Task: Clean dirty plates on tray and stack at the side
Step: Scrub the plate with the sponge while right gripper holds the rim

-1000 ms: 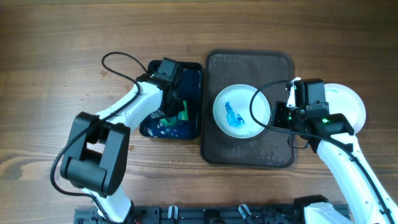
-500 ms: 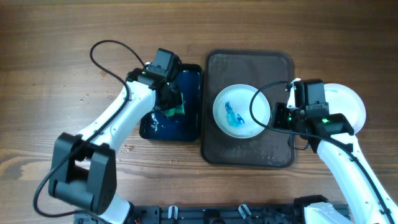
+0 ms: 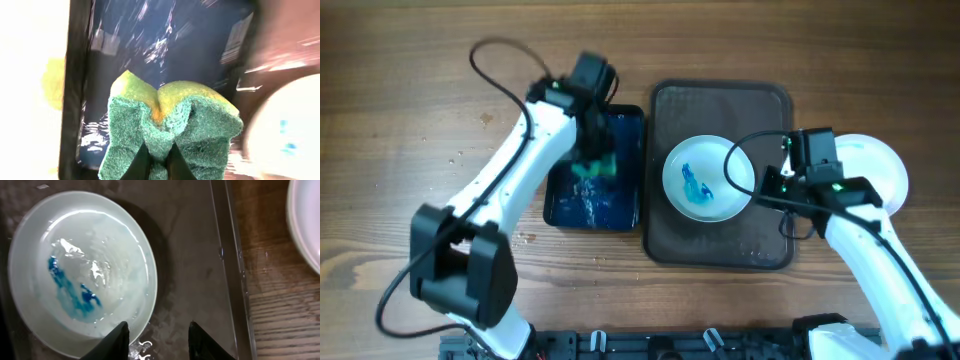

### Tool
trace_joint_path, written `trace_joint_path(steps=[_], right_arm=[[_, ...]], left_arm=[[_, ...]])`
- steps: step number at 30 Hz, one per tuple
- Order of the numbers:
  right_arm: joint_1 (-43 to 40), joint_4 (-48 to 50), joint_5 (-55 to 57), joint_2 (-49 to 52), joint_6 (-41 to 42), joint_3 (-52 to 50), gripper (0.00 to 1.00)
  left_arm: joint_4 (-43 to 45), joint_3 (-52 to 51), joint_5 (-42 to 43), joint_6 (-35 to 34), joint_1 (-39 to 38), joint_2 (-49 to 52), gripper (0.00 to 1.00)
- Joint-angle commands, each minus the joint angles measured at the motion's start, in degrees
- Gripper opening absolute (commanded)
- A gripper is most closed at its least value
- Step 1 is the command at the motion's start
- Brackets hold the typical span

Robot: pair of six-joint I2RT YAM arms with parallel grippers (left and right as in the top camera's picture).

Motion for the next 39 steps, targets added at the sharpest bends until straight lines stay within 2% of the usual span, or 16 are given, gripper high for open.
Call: trace_joint_path(steps=[1,4,7,8,10,13,17,24,26,29,33,36,39], right_arm=[[-0.13,2.91,-8.94,7.02,-7.61,1.14,0.4],[-0.17,4.35,-7.8,12.02,-7.69,1.14,0.43],[-1.92,8.35,-6.88,17.88,-7.28,1.14,0.43],[-2.75,9.68,-8.15,19.37,-7.63,1.14,0.32],[-4.0,11.06,-10.25,20.96,-7.8,1.14,0.18],[-4.9,12.22,-11.19,21.73,-7.74,1.14,0.04],[-4.9,12.22,-11.17,21.73,-7.87,1.14,0.04],[-4.9,12.11,-10.95,21.73,-7.89,1.14,0.04],[-4.9,12.09,-10.97,21.73,-7.89,1.14,0.04],[-4.9,11.89,-10.99,21.73,-7.87,1.14,0.04],[-4.9,11.58,-10.97,21.73,-7.89,1.14,0.05],[-4.9,11.63,-10.97,21.73,-7.89,1.14,0.04],[-4.9,11.5,-10.97,21.73,-7.89,1.14,0.04]], left_arm=[[0.11,7.85,4.5,0.85,-4.07,-3.17,0.04],[2.75,7.74,11.67,0.85,-6.23,-2.05,0.04],[4.85,7.74,12.76,0.79,-8.35,0.35,0.04],[5.2,7.72,12.79,0.55,-8.85,1.05,0.04],[5.88,7.72,13.2,-0.33,-9.62,2.34,0.04],[9.75,7.72,16.63,-0.5,-11.39,5.66,0.04],[16.94,7.72,23.12,-0.52,-14.91,11.47,0.04],[21.27,7.69,22.77,-0.48,-20.87,21.2,0.04],[20.96,7.69,18.23,-0.48,-20.92,22.05,0.04],[18.1,7.72,2.8,-0.55,-20.02,22.05,0.04],[12.9,7.69,-13.51,-0.48,-18.12,22.03,0.04],[11.76,7.67,-14.82,-0.26,-17.03,22.03,0.04],[11.96,7.67,-10.84,-0.28,-16.92,22.03,0.04]])
